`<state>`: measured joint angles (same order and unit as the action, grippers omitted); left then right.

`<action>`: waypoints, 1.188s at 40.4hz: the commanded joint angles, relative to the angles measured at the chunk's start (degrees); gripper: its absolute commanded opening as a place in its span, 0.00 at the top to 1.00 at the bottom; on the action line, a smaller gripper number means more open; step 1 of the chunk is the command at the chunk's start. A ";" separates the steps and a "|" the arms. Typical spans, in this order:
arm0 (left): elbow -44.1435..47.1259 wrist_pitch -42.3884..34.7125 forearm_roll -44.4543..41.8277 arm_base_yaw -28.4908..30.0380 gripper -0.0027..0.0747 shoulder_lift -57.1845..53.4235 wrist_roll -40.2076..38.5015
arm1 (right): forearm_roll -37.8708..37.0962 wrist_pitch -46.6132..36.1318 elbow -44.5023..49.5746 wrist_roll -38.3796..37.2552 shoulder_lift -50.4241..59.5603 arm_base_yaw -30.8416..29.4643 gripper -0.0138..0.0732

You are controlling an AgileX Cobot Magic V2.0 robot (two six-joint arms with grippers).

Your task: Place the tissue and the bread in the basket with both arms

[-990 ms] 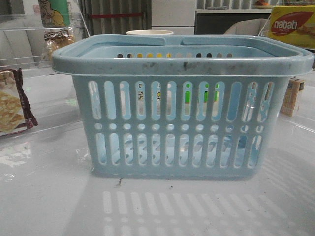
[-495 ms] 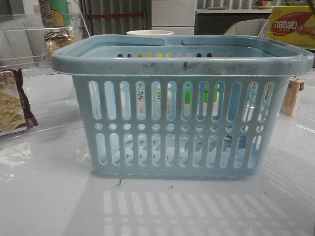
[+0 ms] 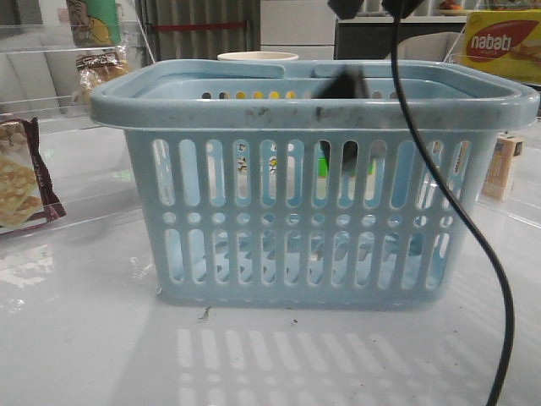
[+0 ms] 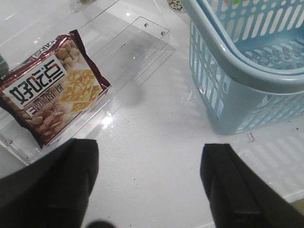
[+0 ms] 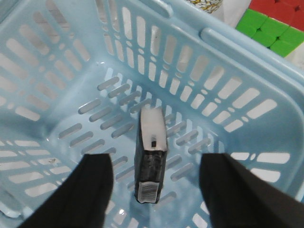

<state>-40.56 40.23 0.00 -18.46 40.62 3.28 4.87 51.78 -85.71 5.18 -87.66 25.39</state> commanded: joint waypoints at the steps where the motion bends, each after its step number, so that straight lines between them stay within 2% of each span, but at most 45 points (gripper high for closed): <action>1: -1.98 -4.31 0.00 -0.39 0.31 0.02 0.08 | -0.67 -3.67 -1.44 1.28 4.16 -0.03 0.15; 10: -1.98 -4.31 0.00 -0.39 0.31 0.02 0.08 | -0.74 -6.93 3.41 1.85 13.15 0.19 0.17; 22: -1.98 -4.31 0.00 -0.39 0.31 0.02 0.08 | -2.66 -13.78 21.07 1.85 30.81 0.19 0.17; 34: -1.98 -4.31 0.00 -0.39 0.31 0.02 0.08 | -2.66 -14.56 35.85 1.80 44.23 0.12 0.17; 48: -1.98 -5.68 0.60 -0.39 0.31 0.02 0.08 | -2.61 -11.83 38.71 1.73 46.64 0.12 0.17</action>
<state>-40.56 39.77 0.00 -18.46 40.62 3.28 2.77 43.06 -45.62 6.63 -41.34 25.39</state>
